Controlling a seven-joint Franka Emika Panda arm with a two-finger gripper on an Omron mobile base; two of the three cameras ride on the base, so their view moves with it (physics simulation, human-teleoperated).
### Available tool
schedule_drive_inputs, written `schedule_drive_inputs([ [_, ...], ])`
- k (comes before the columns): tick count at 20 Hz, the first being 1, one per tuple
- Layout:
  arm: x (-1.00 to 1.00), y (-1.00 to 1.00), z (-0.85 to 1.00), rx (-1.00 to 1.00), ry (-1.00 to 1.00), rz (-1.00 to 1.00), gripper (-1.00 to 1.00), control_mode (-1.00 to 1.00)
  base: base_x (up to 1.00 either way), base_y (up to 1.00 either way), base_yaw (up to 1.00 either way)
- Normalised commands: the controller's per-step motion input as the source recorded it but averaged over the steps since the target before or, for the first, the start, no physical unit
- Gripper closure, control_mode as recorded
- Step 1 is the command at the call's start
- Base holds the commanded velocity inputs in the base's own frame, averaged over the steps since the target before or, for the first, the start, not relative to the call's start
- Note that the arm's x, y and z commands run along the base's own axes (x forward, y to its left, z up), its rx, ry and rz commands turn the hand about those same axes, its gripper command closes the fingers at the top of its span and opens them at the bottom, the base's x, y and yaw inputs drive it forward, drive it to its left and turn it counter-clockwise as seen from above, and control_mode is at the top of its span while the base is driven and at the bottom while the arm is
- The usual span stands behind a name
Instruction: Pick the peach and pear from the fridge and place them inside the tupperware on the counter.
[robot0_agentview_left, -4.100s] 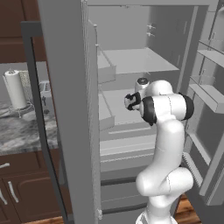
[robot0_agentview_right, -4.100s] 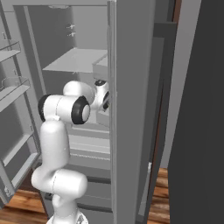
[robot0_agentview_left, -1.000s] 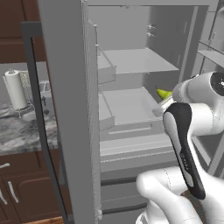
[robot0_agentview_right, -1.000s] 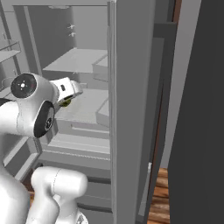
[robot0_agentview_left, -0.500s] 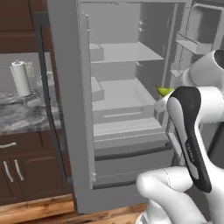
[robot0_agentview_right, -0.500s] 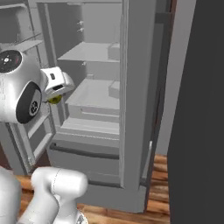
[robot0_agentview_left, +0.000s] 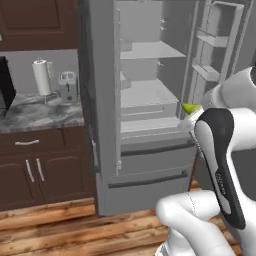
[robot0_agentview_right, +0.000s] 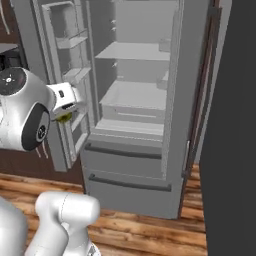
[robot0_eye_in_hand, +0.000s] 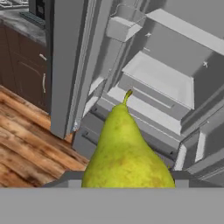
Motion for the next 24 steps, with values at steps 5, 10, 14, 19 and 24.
schedule_drive_inputs([
  [5, 0.0, 0.0, 0.0, 0.0, 0.0, 0.0, 1.0, 1.0, 0.0, 1.0, 0.0],
  [10, 0.0, 0.0, 0.0, 0.0, 0.0, 0.0, 1.0, 1.0, 0.05, 1.0, 0.0],
  [14, 0.0, 0.0, 0.0, 0.0, 0.0, 0.0, 1.0, 1.0, 0.18, 1.0, 0.0],
  [19, 0.0, 0.0, 0.0, 0.0, 0.0, 0.0, 1.0, 1.0, 0.44, 1.0, 0.01],
  [24, 0.0, 0.0, 0.0, 0.0, 0.0, 0.0, 1.0, 1.0, 0.67, 1.0, 0.2],
])
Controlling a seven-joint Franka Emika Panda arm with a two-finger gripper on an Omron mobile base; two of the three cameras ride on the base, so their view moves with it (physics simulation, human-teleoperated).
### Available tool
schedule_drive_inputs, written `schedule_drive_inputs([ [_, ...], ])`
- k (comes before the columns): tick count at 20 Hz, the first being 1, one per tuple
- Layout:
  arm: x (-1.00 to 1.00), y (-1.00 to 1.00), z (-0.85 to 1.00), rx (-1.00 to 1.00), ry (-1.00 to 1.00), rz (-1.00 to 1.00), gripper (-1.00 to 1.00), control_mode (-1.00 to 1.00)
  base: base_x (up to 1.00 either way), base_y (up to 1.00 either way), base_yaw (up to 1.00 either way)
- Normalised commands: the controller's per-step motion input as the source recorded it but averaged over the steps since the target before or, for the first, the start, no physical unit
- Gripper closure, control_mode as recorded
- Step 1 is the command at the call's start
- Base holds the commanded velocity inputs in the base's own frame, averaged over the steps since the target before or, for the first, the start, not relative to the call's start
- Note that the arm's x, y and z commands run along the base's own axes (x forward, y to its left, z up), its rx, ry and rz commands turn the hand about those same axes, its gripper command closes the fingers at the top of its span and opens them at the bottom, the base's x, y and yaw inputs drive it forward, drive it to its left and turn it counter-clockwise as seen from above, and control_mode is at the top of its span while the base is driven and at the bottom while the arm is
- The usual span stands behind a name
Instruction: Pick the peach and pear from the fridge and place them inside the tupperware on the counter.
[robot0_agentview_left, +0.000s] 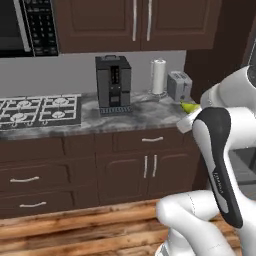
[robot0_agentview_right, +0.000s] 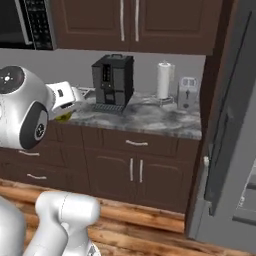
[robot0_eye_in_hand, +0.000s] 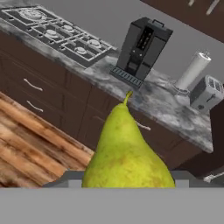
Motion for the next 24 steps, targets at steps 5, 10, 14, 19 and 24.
schedule_drive_inputs([
  [5, 0.0, 0.0, 0.0, 0.0, 0.0, 0.0, 1.0, 1.0, 0.54, 1.0, 0.42],
  [10, 0.0, 0.0, 0.0, 0.0, 0.0, 0.0, 1.0, 1.0, 0.54, 1.0, 0.36],
  [14, 0.0, 0.0, 0.0, 0.0, 0.0, 0.0, 1.0, 1.0, 0.69, 1.0, 0.29],
  [19, 0.0, 0.0, 0.0, 0.0, 0.0, 0.0, 1.0, 1.0, 0.9, 1.0, 0.23],
  [24, 0.0, 0.0, 0.0, 0.0, 0.0, 0.0, 1.0, 1.0, 0.98, 1.0, 0.11],
])
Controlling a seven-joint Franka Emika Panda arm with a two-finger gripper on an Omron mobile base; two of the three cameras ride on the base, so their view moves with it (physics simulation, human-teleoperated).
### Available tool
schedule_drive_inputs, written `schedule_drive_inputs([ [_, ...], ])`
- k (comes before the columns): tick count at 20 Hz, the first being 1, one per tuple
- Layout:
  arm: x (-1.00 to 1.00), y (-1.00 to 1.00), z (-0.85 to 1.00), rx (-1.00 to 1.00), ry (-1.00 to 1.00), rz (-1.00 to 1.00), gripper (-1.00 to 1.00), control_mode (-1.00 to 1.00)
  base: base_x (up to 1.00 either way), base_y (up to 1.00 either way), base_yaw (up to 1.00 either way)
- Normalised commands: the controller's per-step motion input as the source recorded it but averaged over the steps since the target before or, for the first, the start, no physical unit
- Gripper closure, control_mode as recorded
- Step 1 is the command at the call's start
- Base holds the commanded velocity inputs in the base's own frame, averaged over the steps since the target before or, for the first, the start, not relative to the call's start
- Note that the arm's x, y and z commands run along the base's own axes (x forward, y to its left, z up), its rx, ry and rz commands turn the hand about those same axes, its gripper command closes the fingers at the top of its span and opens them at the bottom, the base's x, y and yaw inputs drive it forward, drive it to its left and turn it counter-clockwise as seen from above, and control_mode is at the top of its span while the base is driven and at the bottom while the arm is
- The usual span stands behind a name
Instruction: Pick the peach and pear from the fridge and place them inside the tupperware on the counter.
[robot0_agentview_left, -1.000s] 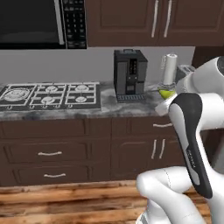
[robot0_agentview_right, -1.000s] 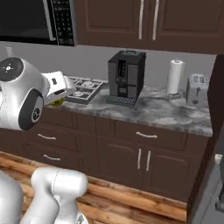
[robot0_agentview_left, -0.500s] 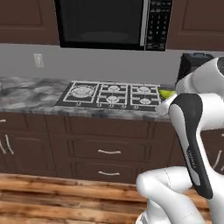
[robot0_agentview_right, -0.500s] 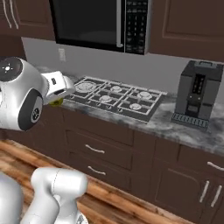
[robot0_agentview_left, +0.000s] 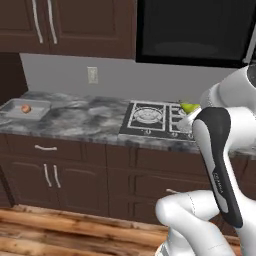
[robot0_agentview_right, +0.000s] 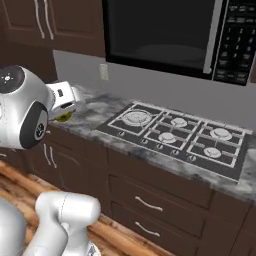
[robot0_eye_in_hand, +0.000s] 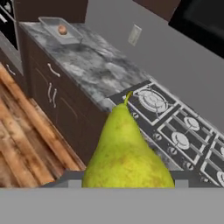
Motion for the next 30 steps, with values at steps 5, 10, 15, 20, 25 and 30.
schedule_drive_inputs([
  [5, 0.0, 0.0, 0.0, 0.0, 0.0, 0.0, 1.0, 1.0, 0.91, 1.0, 0.01],
  [10, 0.0, 0.0, 0.0, 0.0, 0.0, 0.0, 1.0, 1.0, 0.67, 1.0, -0.09],
  [15, 0.0, 0.0, 0.0, 0.0, 0.0, 0.0, 1.0, 1.0, 0.46, 1.0, -0.16],
  [20, 0.0, 0.0, 0.0, 0.0, 0.0, 0.0, 1.0, 1.0, 0.33, 1.0, -0.21],
  [25, 0.0, 0.0, 0.0, 0.0, 0.0, 0.0, 1.0, 1.0, 0.38, 0.98, -0.24],
  [30, 0.0, 0.0, 0.0, 0.0, 0.0, 0.0, 1.0, 1.0, 0.32, 0.54, -0.22],
])
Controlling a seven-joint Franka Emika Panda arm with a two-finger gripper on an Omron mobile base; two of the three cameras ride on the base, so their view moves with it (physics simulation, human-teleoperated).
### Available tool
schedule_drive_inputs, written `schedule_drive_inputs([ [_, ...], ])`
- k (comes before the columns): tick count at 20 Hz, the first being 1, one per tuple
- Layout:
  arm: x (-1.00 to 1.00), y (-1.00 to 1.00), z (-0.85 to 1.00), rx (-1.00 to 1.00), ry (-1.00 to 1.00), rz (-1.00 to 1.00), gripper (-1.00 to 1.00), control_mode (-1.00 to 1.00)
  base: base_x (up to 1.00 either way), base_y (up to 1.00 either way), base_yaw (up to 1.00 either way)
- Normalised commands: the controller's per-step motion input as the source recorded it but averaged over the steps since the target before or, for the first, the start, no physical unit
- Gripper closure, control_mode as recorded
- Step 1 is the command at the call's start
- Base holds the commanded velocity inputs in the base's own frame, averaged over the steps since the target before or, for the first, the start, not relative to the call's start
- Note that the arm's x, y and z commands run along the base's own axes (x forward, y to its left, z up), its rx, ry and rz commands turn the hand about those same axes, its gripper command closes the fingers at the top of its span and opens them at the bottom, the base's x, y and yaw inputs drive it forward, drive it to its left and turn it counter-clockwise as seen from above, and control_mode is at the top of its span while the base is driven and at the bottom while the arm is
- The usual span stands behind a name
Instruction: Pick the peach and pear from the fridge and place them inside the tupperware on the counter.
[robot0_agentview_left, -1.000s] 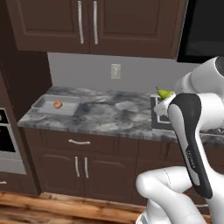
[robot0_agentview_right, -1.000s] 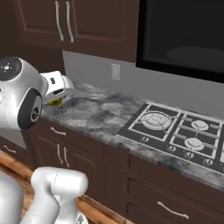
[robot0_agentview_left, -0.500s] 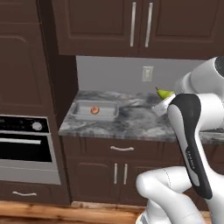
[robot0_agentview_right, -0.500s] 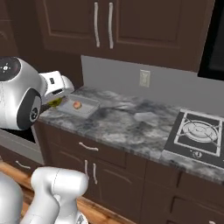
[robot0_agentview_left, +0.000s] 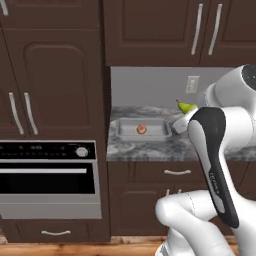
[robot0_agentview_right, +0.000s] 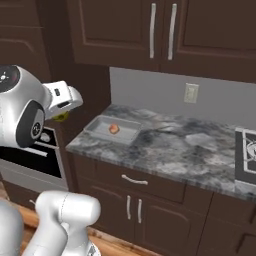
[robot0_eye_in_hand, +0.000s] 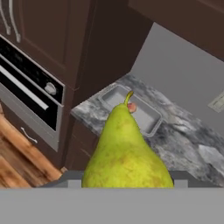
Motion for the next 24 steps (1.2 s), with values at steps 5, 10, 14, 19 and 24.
schedule_drive_inputs([
  [5, 0.0, 0.0, 0.0, 0.0, 0.0, 0.0, 1.0, 1.0, 0.26, 0.01, -0.16],
  [10, 0.0, 0.0, 0.0, 0.0, 0.0, 0.0, 1.0, 1.0, 0.19, -0.05, -0.14],
  [14, 0.0, 0.0, 0.0, 0.0, 0.0, 0.0, 1.0, 1.0, 0.44, 0.0, -0.12],
  [19, 0.0, 0.0, 0.0, 0.0, 0.0, 0.0, 1.0, 1.0, 0.69, 0.0, -0.05],
  [24, 0.0, 0.0, 0.0, 0.0, 0.0, 0.0, 1.0, 1.0, 0.29, 0.0, 0.0],
])
